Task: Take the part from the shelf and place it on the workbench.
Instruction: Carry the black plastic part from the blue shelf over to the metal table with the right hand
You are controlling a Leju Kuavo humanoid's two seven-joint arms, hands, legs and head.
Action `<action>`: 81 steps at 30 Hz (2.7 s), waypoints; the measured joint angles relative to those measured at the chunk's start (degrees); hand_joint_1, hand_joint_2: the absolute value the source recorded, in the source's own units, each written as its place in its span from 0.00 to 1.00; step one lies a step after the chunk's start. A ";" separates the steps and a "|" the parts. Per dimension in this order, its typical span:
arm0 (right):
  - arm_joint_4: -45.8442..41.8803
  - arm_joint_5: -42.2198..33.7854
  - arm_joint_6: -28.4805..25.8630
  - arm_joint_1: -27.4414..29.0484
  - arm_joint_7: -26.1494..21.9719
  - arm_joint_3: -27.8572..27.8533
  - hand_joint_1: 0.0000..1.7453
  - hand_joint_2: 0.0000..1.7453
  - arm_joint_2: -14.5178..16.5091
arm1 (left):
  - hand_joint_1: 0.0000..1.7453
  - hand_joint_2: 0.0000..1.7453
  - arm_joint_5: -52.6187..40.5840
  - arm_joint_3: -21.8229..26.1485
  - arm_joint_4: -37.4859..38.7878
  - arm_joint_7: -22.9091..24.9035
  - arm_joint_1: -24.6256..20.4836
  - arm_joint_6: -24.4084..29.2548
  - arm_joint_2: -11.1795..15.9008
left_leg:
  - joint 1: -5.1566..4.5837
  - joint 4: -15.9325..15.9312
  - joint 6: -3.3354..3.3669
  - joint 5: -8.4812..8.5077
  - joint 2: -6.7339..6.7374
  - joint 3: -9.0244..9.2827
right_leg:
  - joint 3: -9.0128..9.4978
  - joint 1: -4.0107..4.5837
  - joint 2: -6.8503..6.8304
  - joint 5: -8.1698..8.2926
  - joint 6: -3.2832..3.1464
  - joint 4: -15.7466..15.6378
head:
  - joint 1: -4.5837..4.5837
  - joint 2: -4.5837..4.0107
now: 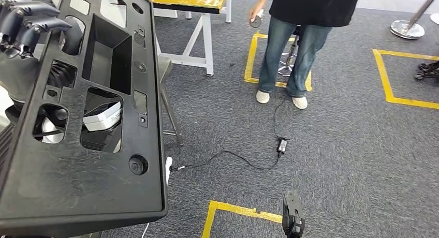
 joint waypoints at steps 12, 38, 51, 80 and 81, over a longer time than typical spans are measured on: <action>-0.15 0.00 -0.01 -0.56 0.04 0.02 0.00 0.00 0.19 | 1.00 1.00 0.06 0.17 -0.70 0.00 -0.19 0.03 0.09 | -0.53 -15.35 3.07 6.08 1.19 8.66 | -0.01 0.78 -4.24 -2.39 1.76 2.21 | 0.32 0.00; -0.05 -0.01 0.18 -0.88 0.42 0.44 0.00 0.00 0.20 | 1.00 1.00 -0.05 0.02 -0.76 -0.01 -0.62 0.00 0.08 | -1.05 -14.87 1.81 4.88 5.05 8.96 | 0.10 0.82 -4.51 0.02 0.87 -0.20 | -0.09 -0.01; 0.08 -1.58 -0.33 -1.01 0.38 0.44 0.00 0.00 0.01 | 1.00 1.00 0.66 0.04 -0.55 -0.02 -0.65 -0.04 -0.35 | -0.51 -15.44 3.55 6.21 -1.73 8.46 | -3.08 0.33 2.16 -1.11 2.95 4.20 | 0.49 -0.01; 0.09 -2.02 0.97 -1.42 1.60 0.38 0.00 0.00 0.23 | 1.00 1.00 -3.80 -0.61 8.18 -0.04 -3.42 -0.04 -1.92 | -0.98 -15.88 2.54 6.66 -1.61 8.22 | -1.00 0.44 2.62 1.01 1.75 -0.63 | 0.42 -0.01; 0.09 -1.98 0.99 -1.47 1.60 0.39 0.00 0.00 0.25 | 1.00 1.00 -4.69 -0.49 9.38 -0.04 -3.93 -0.04 -2.19 | -0.99 -15.88 2.54 6.66 -1.61 8.22 | -1.00 0.42 2.62 1.01 1.76 -0.63 | 0.42 -0.01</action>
